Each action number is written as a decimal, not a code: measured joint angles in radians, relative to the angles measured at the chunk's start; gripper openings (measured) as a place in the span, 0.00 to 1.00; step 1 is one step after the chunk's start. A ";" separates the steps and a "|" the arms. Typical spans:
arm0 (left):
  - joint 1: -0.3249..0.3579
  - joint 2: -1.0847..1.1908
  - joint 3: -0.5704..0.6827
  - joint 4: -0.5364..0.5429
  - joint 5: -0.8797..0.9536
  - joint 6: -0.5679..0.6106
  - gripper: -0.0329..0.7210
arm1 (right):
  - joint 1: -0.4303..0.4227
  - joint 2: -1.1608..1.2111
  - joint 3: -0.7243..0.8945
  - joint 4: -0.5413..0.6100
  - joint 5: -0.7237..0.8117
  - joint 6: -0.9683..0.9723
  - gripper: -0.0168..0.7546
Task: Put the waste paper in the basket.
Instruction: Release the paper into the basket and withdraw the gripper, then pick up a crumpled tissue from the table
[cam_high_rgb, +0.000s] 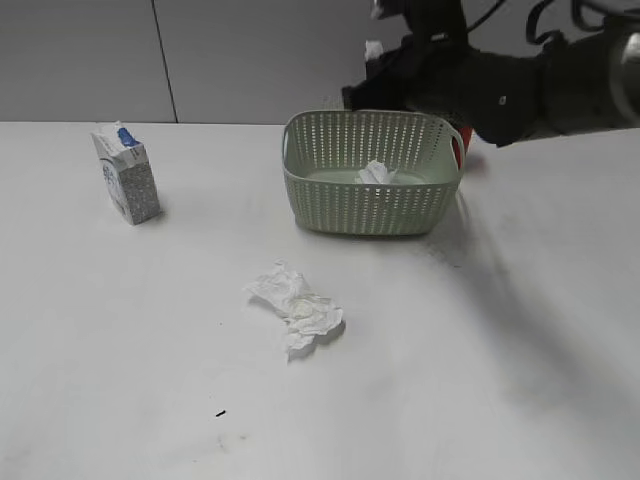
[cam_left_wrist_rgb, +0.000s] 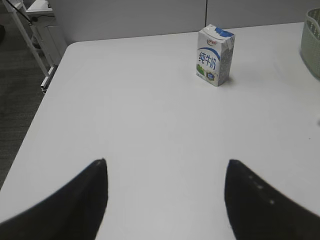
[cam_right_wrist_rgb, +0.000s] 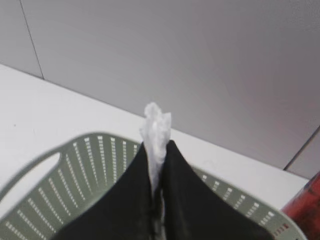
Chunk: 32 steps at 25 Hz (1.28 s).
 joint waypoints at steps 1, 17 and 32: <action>0.000 0.000 0.000 0.000 0.000 0.000 0.75 | 0.000 0.019 0.000 0.000 0.000 0.000 0.07; 0.000 0.000 0.000 0.000 0.000 0.000 0.73 | 0.000 0.003 0.000 0.011 0.113 0.014 0.87; 0.000 -0.001 0.000 0.001 -0.001 0.000 0.73 | -0.102 -0.231 -0.135 -0.010 1.142 0.088 0.77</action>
